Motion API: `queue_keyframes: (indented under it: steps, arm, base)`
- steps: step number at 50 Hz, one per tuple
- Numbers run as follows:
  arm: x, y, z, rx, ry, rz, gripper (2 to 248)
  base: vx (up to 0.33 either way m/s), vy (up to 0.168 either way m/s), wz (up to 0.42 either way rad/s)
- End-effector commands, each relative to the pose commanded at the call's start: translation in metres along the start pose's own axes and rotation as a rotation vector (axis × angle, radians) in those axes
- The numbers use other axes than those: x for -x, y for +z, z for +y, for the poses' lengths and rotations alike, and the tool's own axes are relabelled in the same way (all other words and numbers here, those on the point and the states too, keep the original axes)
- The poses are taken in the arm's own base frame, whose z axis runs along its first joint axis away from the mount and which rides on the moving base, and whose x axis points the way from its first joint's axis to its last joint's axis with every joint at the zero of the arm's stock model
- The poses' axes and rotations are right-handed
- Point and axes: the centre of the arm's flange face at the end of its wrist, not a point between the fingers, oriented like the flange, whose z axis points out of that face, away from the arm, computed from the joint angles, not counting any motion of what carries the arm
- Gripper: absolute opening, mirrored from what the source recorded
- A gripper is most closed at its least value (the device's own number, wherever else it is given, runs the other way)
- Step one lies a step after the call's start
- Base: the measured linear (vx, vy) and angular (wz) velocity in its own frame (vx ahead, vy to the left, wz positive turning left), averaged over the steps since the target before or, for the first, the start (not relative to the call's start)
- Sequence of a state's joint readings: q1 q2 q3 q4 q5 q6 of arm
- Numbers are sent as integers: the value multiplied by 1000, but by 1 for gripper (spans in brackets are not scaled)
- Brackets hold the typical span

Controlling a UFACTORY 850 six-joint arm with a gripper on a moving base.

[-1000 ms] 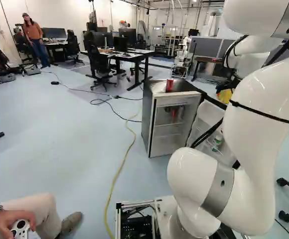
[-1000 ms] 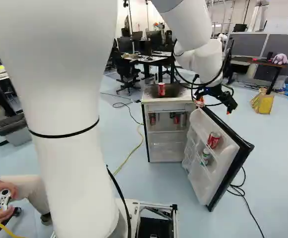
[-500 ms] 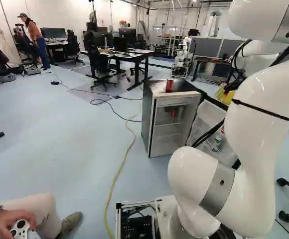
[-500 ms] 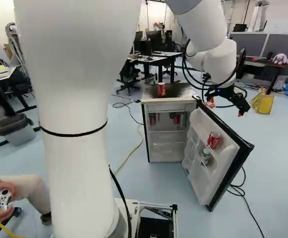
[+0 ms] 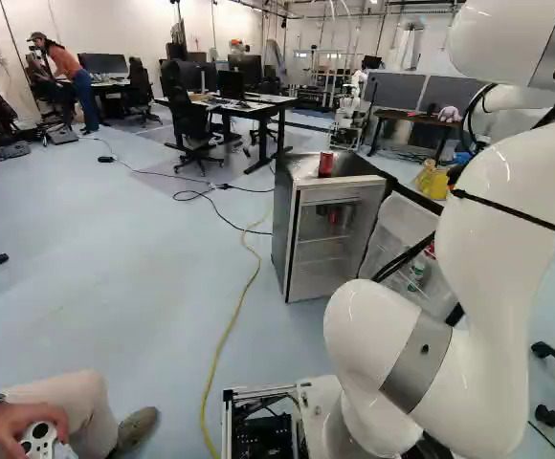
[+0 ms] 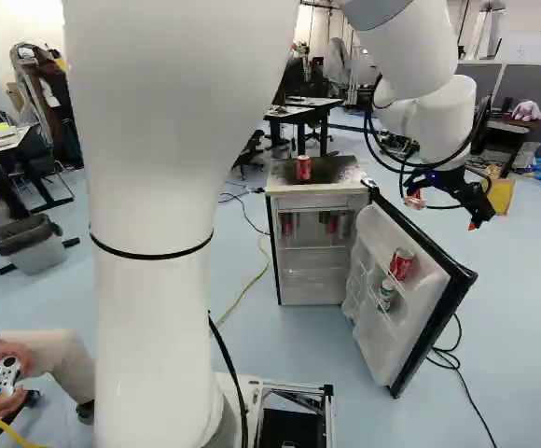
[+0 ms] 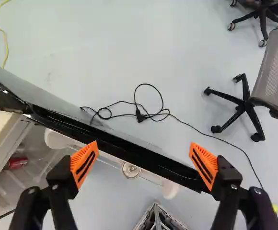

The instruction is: Grab a drink from the fridge

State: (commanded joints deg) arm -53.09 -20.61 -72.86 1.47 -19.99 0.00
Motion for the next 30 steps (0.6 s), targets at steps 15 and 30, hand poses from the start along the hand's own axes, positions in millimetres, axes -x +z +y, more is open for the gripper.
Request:
queue_keyframes:
  steps: [15, 30]
  arm:
    - [-3, 3, 15, 12, 20, -26, 247]
    - [-2, 3, 15, 13, 22, -40, 247]
  base:
    - [0, 0, 0]
    - [0, 0, 0]
